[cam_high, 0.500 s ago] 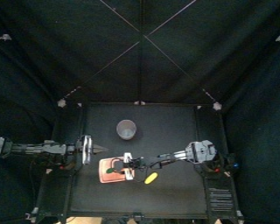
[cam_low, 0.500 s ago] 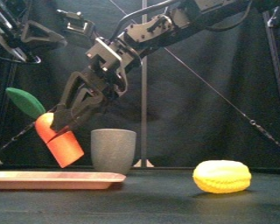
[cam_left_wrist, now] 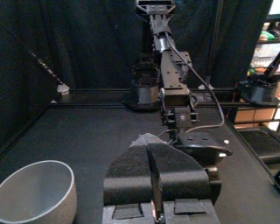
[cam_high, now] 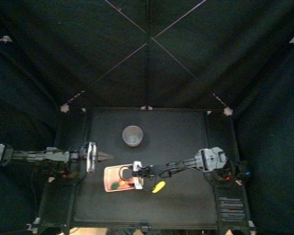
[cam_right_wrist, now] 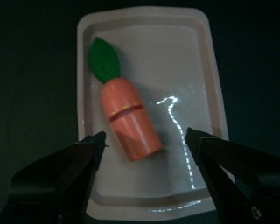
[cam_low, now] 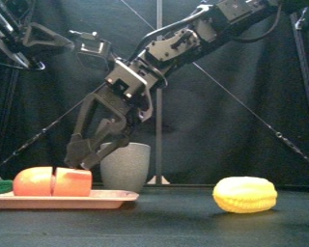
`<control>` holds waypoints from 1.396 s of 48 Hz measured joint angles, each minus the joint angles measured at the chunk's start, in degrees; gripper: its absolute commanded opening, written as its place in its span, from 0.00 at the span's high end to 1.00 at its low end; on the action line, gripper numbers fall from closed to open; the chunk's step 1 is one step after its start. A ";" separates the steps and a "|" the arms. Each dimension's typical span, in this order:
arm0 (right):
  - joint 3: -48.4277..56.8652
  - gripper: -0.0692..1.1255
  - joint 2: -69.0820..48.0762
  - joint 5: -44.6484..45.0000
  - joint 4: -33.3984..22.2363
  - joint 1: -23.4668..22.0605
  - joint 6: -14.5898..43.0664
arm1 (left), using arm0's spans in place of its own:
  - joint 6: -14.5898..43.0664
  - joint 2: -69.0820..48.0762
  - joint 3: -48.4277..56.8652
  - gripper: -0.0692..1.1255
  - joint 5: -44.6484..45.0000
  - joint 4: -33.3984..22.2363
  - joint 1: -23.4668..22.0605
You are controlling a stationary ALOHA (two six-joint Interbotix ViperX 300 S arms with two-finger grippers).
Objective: Pick the carrot then place it on the pink plate
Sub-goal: Drop carrot on the pink plate and return to neutral
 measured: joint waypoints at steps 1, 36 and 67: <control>0.53 0.07 -0.70 -0.18 -0.18 -0.09 0.09 | 0.00 0.00 0.00 0.97 0.09 0.00 0.00; 29.44 0.07 -42.36 -18.19 -2.02 -4.22 0.00 | 0.00 -1.85 0.00 0.97 0.00 1.67 0.09; 51.50 0.07 -79.10 -21.80 -1.85 -4.31 0.53 | 0.00 -2.11 -0.09 0.97 0.00 2.81 0.18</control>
